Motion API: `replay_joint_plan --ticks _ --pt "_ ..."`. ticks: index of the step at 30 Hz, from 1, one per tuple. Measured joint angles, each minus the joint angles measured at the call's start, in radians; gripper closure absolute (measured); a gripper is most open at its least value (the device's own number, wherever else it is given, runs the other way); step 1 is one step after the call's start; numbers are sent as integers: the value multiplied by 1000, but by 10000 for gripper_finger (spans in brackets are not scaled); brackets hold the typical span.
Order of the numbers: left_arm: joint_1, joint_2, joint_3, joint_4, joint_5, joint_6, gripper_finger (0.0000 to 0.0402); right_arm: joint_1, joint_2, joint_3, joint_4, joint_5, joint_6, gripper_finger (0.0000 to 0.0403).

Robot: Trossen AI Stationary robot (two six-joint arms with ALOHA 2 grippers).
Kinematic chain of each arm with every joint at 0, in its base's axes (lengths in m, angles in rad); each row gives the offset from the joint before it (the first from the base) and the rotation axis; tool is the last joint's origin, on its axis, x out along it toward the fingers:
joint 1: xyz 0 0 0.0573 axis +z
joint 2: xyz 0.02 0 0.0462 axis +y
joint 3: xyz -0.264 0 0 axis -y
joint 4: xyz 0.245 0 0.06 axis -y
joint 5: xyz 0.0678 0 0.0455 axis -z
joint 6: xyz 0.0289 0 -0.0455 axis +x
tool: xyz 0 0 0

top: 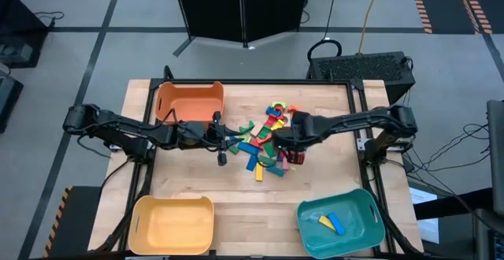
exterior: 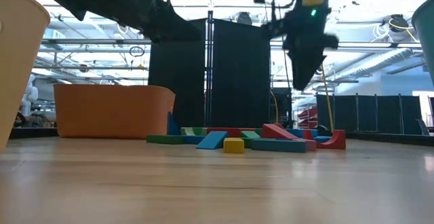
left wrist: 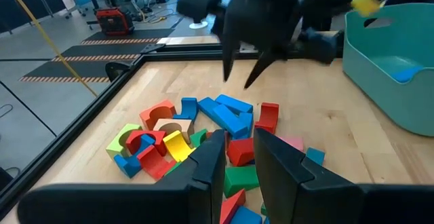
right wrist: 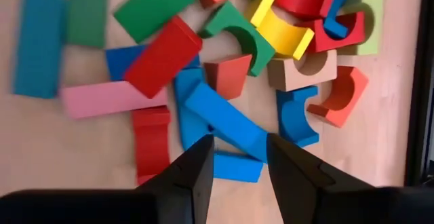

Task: Sort blocks by size
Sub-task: Put the blue rectangular block into the blue bin

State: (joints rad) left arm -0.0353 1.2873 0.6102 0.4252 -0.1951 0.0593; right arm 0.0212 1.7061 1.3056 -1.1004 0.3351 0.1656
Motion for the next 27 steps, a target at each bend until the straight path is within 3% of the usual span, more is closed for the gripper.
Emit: replay_joint_plan --ticks 9,21,27 --pt "0 0 0 -1 0 0 321 -43 139 0 5 5 -134 271" --pt "1 0 0 -19 0 1 321 -61 191 0 62 8 -262 148" --pt "1 0 0 -26 0 1 321 -81 191 0 92 -17 -315 131"
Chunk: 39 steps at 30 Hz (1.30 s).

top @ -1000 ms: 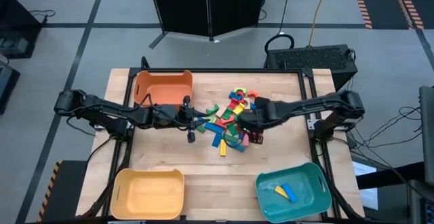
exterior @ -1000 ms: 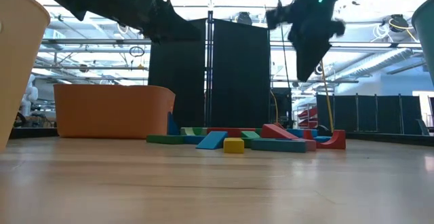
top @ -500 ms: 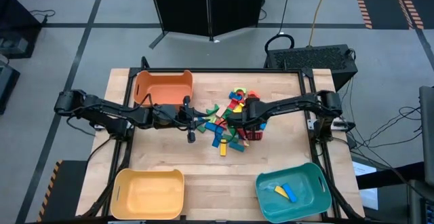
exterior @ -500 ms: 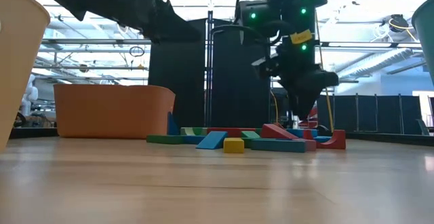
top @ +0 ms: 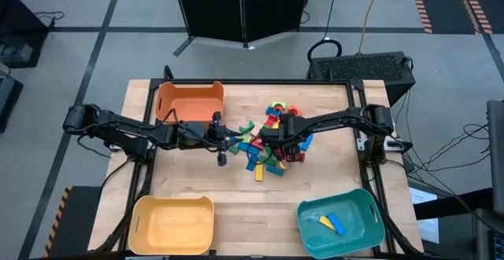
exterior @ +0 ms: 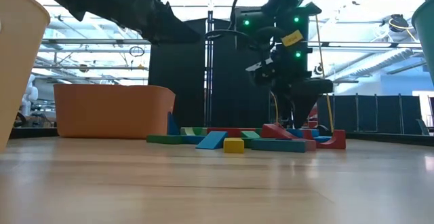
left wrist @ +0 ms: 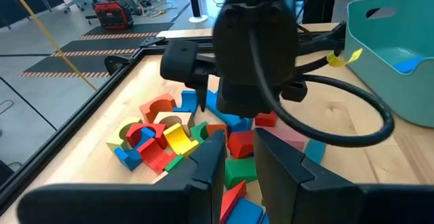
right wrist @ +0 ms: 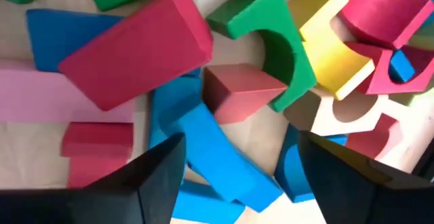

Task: Sort blocks by size
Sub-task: Put the blue rectangular block into the blue bin

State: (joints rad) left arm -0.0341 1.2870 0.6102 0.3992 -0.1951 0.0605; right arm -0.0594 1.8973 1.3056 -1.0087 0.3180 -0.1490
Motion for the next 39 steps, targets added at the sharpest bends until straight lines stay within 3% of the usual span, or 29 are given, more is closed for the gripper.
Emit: replay_joint_plan --ticks 9,14,28,33,39 --pt "0 0 0 -24 -8 7 321 -6 7 2 3 -37 -21 151" --pt "0 0 0 -24 -10 7 321 -2 14 -1 -10 -113 -19 151" --pt "1 0 0 -32 -11 6 321 -5 12 -29 -4 -160 52 156" --pt "1 0 0 -45 -11 5 321 -5 12 -74 28 -196 85 197" --pt "1 0 0 -44 -13 5 321 -5 11 -77 29 -194 123 283"
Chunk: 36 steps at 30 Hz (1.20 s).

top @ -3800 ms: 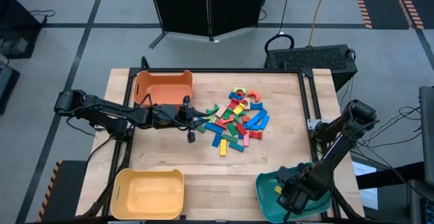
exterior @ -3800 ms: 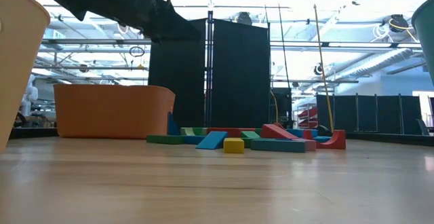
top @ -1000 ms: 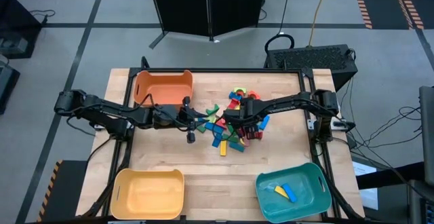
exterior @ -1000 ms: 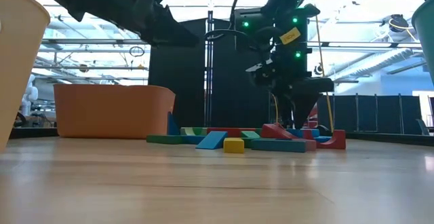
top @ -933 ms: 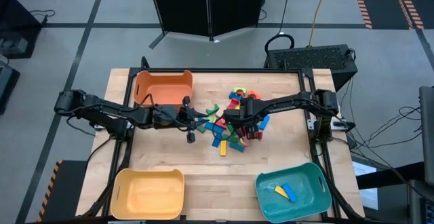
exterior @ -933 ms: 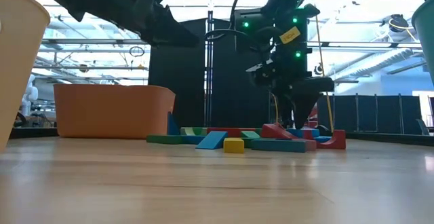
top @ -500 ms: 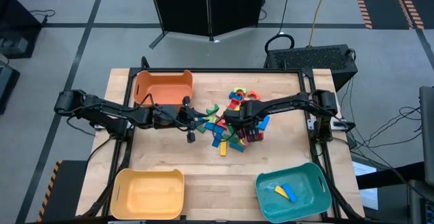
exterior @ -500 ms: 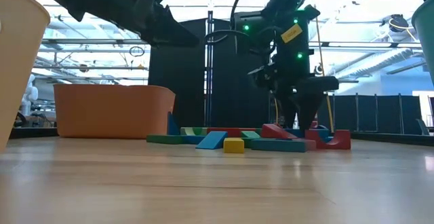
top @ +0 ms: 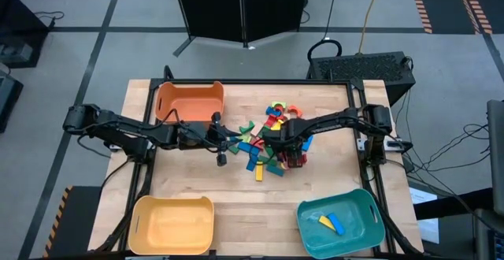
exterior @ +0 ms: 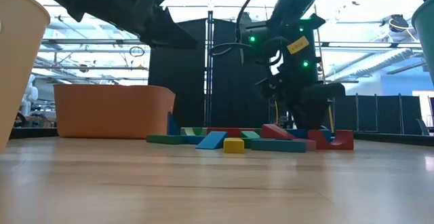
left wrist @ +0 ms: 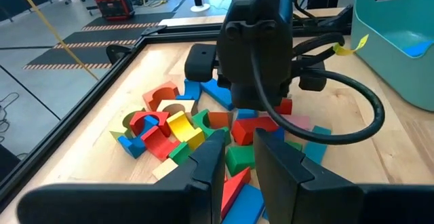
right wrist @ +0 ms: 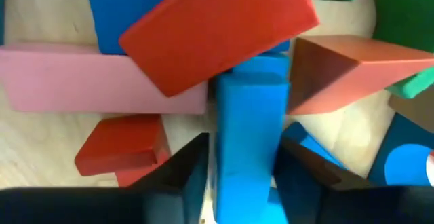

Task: Sort blocks by size
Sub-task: Put the blue rectangular block into the blue bin

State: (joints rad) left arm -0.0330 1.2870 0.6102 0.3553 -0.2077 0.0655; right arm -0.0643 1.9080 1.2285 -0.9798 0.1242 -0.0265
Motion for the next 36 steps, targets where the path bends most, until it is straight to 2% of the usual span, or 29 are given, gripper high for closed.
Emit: replay_joint_plan --ticks 4,11,18,22,30,36 --pt "0 0 0 1 -5 0 321 0 -2 0 0 3 0 313" --pt "0 0 0 2 -6 0 321 0 -2 0 -1 7 20 297" --pt "0 0 0 2 -6 0 321 1 -4 37 -51 6 42 298" --pt "0 0 0 2 -6 -1 321 1 -21 61 -48 5 43 283" --pt "0 0 0 -1 -6 -1 321 6 -134 75 -102 5 114 306" --pt "0 0 0 -6 -6 -4 321 59 -267 75 -157 4 211 301"
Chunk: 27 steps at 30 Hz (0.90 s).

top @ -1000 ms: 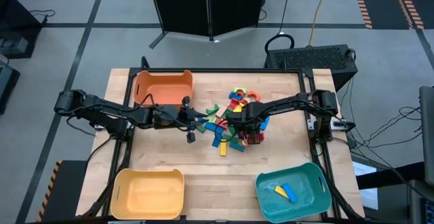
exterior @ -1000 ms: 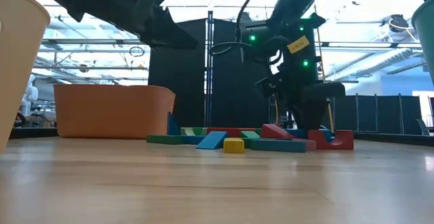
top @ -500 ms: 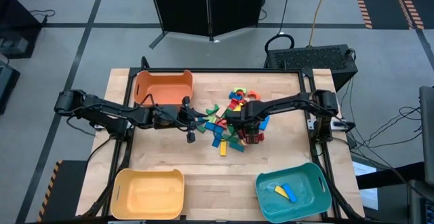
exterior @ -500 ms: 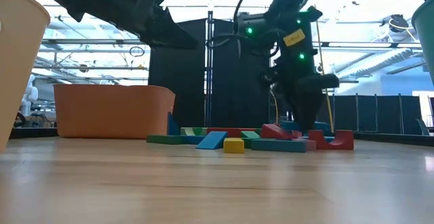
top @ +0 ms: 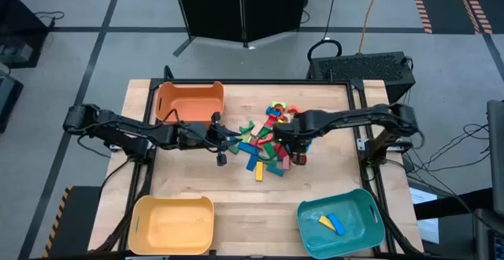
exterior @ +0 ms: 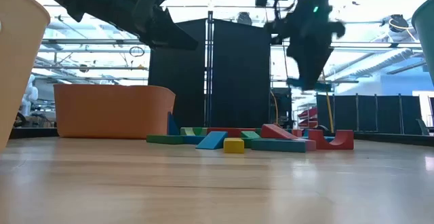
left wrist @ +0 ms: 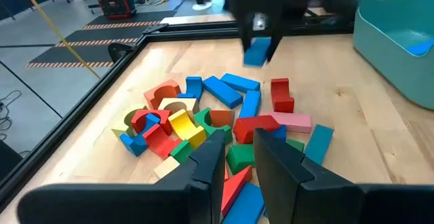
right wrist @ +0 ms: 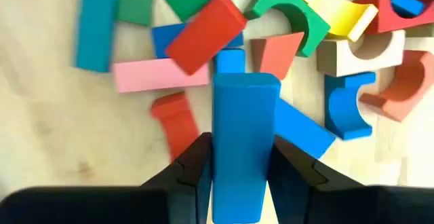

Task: Sort blocks by size
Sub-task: Put the blue rectangular block into the blue bin

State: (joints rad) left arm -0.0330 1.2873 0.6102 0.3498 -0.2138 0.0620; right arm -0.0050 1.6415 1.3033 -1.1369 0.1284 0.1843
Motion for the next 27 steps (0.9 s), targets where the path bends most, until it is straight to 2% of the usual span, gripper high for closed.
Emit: replay_joint_plan --ticks 11,17,27 --pt "0 0 0 0 0 -3 321 204 -164 0 -45 -5 269 302" --pt "0 0 0 1 0 -3 321 344 -167 0 -64 -52 415 302" --pt "0 0 0 7 0 -3 321 569 -167 0 -37 -55 690 302"
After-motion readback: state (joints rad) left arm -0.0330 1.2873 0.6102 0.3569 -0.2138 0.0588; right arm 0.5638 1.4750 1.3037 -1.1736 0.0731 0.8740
